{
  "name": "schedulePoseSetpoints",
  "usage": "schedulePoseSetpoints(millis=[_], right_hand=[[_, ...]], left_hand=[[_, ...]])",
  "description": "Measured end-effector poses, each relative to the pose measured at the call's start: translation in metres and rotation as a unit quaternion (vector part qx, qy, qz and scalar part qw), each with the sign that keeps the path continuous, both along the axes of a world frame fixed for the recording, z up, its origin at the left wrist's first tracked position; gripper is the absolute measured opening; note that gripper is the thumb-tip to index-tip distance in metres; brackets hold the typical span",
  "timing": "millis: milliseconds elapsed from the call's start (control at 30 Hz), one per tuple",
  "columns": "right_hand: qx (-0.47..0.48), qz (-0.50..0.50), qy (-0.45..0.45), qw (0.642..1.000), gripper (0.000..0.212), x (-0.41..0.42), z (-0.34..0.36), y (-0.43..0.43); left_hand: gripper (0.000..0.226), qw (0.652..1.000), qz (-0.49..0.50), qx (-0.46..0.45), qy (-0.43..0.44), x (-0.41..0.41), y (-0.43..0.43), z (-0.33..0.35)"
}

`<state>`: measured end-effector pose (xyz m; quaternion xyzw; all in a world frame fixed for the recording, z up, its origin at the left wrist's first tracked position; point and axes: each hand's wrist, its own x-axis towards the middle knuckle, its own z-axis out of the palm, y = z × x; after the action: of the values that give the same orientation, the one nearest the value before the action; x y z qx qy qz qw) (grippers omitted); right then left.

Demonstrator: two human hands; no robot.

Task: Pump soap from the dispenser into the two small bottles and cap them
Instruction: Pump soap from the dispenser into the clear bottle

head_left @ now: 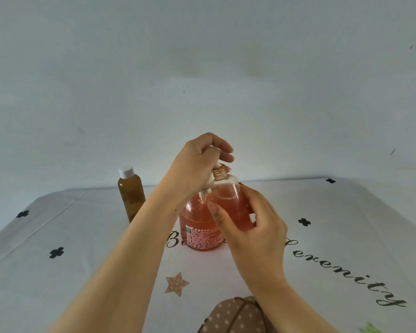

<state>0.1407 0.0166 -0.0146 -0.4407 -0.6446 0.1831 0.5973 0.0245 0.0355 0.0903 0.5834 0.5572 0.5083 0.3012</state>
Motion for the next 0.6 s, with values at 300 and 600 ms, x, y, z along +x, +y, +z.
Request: schedulePoseSetpoints(millis=[300, 600], right_hand=[[-0.001, -0.007, -0.022, 1.000, 0.057, -0.0004, -0.0035, 0.0008], [0.021, 0.001, 0.010, 1.000, 0.057, -0.0007, 0.0016, 0.0018]], left_hand=[[0.035, 0.997, -0.011, 0.000, 0.070, -0.0037, -0.0005, -0.0013], [0.021, 0.999, 0.028, 0.009, -0.036, 0.0000, -0.0031, 0.0067]])
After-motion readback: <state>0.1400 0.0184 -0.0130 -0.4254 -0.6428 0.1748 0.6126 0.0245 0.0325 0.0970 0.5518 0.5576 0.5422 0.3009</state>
